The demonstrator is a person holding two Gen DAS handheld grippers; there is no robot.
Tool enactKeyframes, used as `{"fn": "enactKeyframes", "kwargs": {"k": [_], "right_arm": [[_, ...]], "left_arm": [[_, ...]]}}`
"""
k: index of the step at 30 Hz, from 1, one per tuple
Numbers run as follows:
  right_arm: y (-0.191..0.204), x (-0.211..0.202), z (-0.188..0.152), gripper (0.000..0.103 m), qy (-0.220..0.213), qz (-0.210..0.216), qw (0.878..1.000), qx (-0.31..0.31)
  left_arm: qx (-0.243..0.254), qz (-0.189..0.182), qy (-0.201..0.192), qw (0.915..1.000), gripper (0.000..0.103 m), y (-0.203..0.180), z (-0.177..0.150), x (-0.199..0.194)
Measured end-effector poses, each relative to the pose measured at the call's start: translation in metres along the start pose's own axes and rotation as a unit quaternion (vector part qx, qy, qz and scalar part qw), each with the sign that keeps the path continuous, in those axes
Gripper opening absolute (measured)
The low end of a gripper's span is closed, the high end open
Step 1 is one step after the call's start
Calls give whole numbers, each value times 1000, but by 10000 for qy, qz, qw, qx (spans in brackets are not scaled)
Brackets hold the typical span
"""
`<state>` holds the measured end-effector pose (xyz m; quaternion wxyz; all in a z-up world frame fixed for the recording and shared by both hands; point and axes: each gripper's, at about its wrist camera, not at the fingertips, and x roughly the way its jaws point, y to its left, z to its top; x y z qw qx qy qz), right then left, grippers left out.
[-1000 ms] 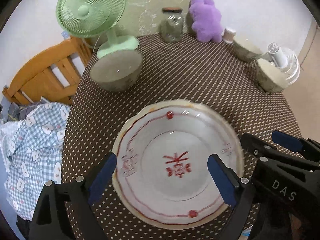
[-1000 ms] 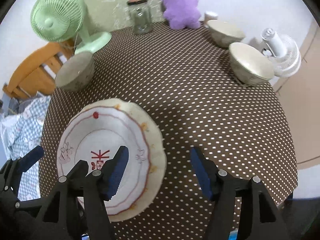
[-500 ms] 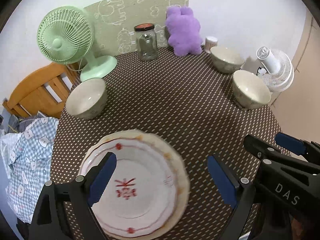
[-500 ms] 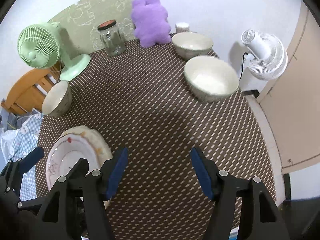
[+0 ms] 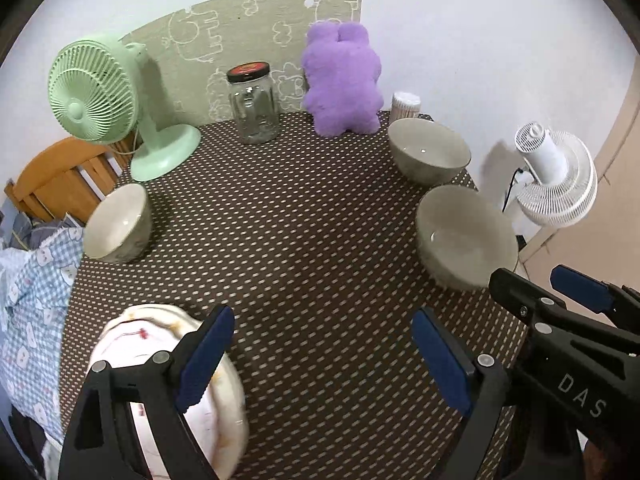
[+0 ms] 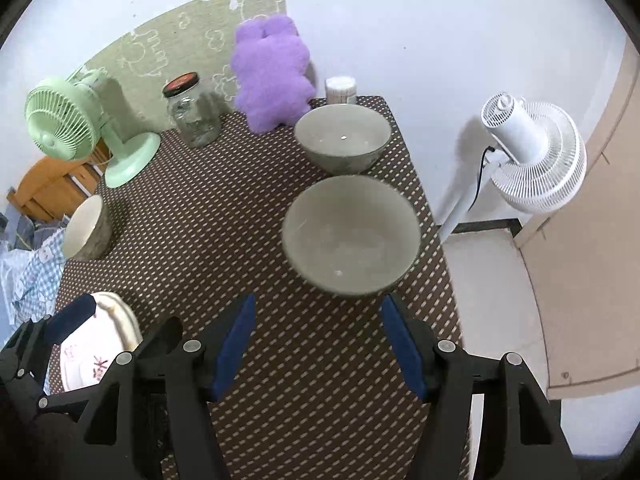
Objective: Organize plates and bowls
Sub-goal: 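Move both grippers toward the large grey-green bowl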
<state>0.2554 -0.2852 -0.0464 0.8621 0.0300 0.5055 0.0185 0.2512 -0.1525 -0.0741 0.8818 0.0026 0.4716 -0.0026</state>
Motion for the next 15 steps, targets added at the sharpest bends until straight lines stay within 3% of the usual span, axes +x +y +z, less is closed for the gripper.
{"fn": "enactKeyframes", "kwargs": {"k": [10, 15], "right_arm": [[-36, 28, 33, 69, -127, -3, 9994, -314], [-51, 46, 45, 69, -174, -49, 9993, -338]], "left_arm": [[-115, 6, -185, 9998, 84, -38, 22, 28], [-154, 3, -61, 9999, 78, -53, 34, 52]]}}
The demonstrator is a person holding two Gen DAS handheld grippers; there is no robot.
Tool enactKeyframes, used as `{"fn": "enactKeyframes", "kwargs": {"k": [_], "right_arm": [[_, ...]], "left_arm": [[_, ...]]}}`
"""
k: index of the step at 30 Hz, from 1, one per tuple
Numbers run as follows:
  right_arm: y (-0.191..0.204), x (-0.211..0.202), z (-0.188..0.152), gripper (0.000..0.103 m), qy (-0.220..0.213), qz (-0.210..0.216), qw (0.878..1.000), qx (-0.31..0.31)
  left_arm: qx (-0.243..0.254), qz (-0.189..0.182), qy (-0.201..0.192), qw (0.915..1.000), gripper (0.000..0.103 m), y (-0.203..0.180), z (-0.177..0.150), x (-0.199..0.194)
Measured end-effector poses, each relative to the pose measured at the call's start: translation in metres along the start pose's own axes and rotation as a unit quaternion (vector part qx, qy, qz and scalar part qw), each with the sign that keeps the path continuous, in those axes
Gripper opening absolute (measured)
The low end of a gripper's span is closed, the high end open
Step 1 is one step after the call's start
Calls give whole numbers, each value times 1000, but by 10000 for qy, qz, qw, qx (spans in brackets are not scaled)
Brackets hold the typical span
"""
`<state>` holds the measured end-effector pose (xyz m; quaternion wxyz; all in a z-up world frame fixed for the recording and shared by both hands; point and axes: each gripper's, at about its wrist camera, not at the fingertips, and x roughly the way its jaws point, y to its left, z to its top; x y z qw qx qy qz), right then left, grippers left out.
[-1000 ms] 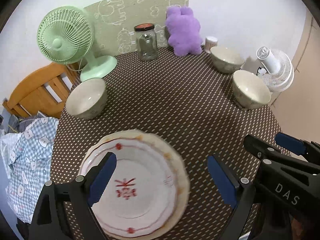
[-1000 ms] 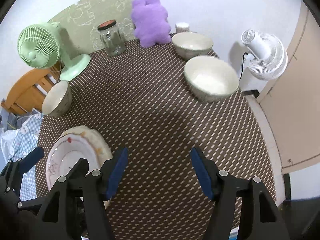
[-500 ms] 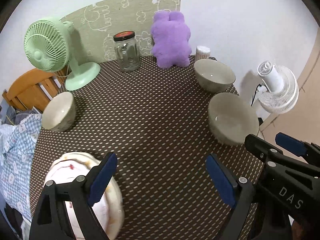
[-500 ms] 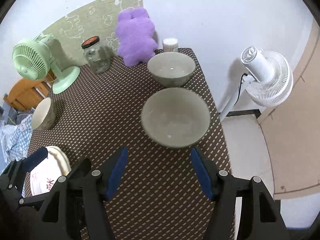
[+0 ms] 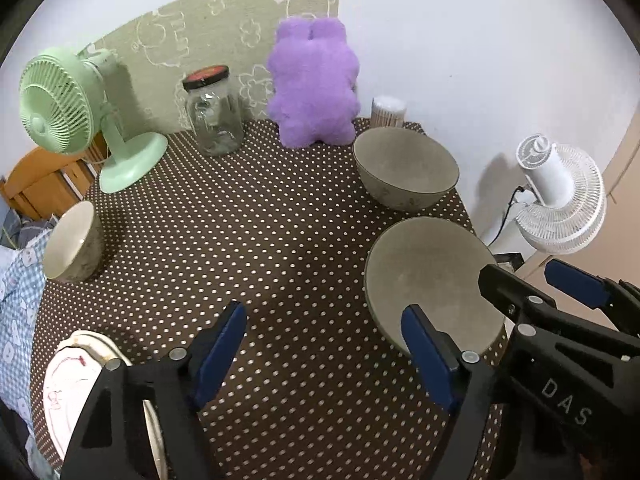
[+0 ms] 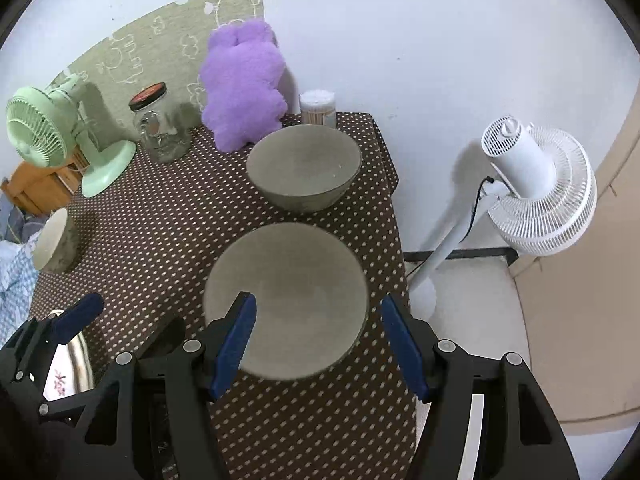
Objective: Organize plates and bowls
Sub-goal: 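Move both grippers toward the large grey-green bowl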
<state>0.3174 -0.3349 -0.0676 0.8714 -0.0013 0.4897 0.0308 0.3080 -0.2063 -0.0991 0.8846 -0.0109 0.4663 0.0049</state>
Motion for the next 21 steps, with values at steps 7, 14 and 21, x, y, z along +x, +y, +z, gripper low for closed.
{"fn": "enactKeyframes", "kwargs": {"k": [7, 14, 21], "right_arm": [[-18, 33, 8, 69, -2, 79, 9999, 63], [-28, 62, 7, 67, 206, 142, 9995, 209], [-31, 84, 6, 39, 497, 225, 9983, 199]], "left_arm": [[-8, 146, 83, 9999, 71, -16, 7, 30], [-42, 119, 341, 9993, 52, -22, 6, 58], [-12, 76, 591, 9982, 30, -26, 5, 75]]}}
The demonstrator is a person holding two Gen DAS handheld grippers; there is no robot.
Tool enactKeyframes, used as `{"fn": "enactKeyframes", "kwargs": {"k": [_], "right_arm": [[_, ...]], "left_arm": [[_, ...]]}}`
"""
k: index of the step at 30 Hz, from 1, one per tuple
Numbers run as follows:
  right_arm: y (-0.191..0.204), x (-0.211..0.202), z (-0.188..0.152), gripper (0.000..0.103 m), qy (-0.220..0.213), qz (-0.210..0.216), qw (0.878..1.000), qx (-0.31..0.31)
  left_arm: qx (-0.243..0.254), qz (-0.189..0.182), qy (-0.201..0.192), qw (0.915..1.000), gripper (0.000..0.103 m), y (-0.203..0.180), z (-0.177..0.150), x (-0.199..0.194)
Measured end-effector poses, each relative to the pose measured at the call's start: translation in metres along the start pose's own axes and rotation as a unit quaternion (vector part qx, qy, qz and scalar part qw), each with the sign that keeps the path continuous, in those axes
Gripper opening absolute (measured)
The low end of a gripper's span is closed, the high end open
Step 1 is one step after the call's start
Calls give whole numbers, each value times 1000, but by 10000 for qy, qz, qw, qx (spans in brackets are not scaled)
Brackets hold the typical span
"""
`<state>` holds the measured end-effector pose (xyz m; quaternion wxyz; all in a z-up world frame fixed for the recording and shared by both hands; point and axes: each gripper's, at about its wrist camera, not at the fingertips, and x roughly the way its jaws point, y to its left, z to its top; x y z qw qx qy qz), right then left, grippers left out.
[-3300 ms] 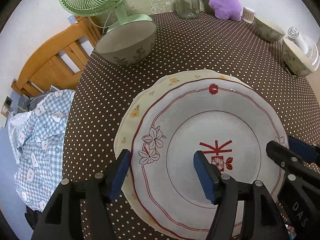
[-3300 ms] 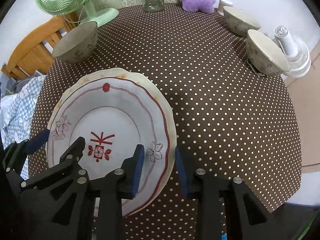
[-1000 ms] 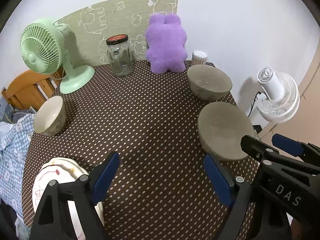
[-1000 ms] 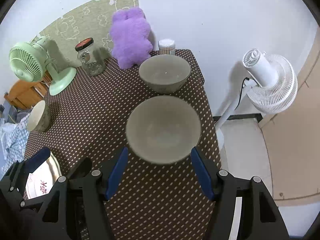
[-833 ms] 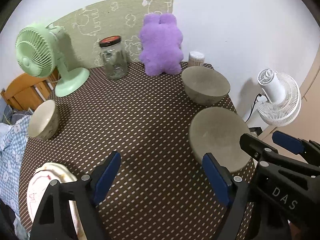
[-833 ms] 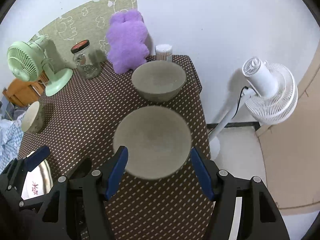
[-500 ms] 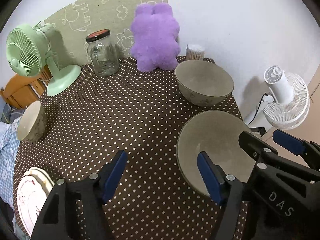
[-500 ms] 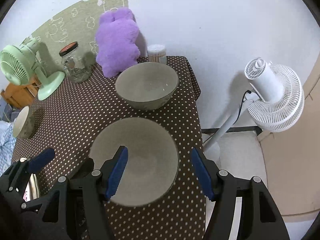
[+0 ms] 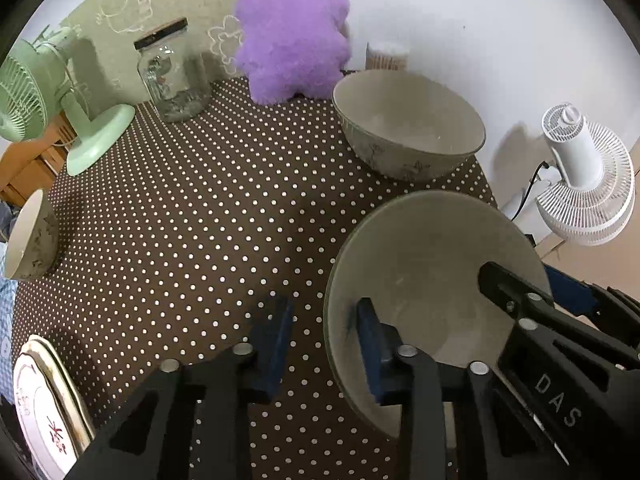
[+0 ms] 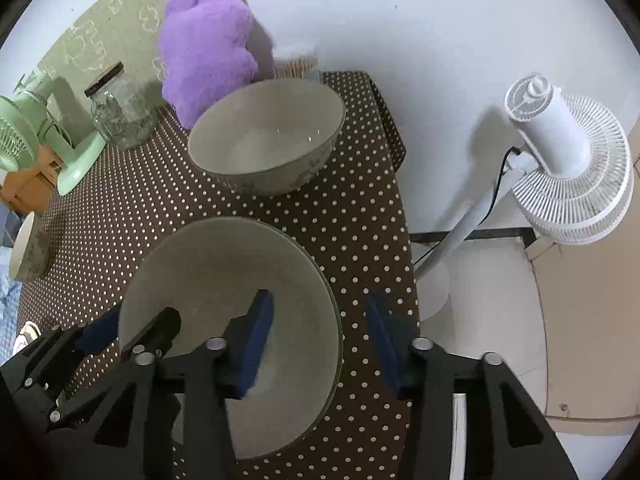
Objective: Organize plates and bowls
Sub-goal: 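Move both grippers toward the large grey-green bowl, then close both grippers on the rim of the large grey-green bowl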
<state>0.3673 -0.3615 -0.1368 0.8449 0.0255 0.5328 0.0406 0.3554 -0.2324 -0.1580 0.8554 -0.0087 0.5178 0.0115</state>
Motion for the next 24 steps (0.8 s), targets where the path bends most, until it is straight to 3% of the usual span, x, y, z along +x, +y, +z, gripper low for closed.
{"fn": "enactKeyframes", "kwargs": {"k": [3, 9, 24], "right_arm": [[-2, 8, -2, 25, 114, 29, 9999, -12], [-6, 12, -5, 17, 264, 253, 9993, 122], [4, -15, -17, 17, 214, 200, 9995, 126]], "left_arm": [[-66, -107, 56, 9999, 26, 0, 3, 3], [-84, -287, 107, 9995, 13, -1, 6, 4], [164, -339, -58, 9993, 13, 13, -15, -36]]}}
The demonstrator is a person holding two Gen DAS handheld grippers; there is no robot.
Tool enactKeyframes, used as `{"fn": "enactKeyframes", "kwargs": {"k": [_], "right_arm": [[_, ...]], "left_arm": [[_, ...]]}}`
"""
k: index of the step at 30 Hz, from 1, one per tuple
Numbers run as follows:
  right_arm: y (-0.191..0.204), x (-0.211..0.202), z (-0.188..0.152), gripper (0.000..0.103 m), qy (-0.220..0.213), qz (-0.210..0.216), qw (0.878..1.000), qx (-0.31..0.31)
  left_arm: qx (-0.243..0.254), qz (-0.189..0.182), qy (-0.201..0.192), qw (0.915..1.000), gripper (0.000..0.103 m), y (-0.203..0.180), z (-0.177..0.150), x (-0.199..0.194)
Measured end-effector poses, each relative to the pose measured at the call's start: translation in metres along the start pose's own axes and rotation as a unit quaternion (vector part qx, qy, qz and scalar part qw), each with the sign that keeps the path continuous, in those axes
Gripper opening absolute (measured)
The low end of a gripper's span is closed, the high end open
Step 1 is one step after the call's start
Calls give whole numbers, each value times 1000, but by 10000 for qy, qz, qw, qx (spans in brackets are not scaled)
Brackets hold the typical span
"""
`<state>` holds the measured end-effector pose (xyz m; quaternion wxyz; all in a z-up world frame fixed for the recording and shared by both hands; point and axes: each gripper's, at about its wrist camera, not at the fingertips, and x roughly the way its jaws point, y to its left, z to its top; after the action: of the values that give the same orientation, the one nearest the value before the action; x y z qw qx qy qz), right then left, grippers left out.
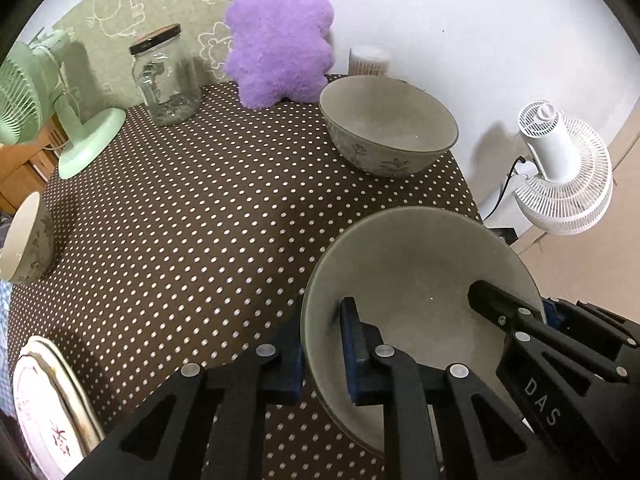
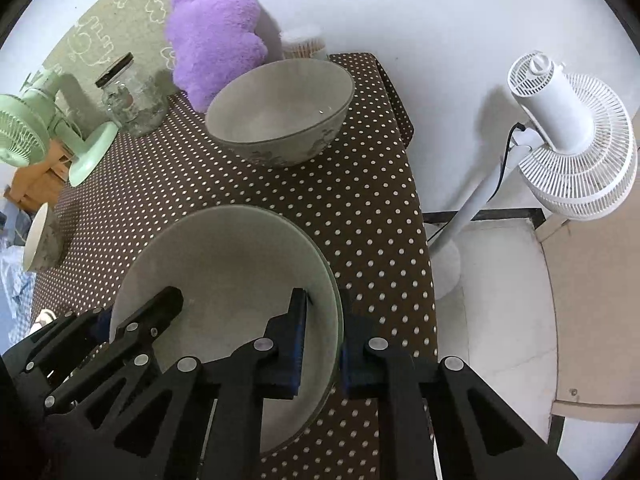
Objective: Organize plates and bowls
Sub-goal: 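Close both grippers on the rim of the large grey-green bowl, then lift the held bowl with both grippers and carry it toward the other bowl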
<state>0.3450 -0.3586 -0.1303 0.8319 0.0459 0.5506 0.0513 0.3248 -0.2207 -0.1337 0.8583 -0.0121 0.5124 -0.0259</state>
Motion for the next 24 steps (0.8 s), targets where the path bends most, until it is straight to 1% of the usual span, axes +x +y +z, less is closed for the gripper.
{"fn": "enactKeyframes", "kwargs": {"k": [6, 15, 24], "right_arm": [[21, -21, -16, 17, -56, 8, 10000, -37], [68, -49, -53, 17, -124, 67, 9999, -95], [110, -53, -89, 17, -66, 80, 9997, -210]], "left_arm": [[-27, 13, -47, 10000, 13, 17, -14, -20], [-89, 49, -113, 9999, 13, 52, -40, -51], [-125, 71, 3, 9999, 13, 86, -74, -65]]}}
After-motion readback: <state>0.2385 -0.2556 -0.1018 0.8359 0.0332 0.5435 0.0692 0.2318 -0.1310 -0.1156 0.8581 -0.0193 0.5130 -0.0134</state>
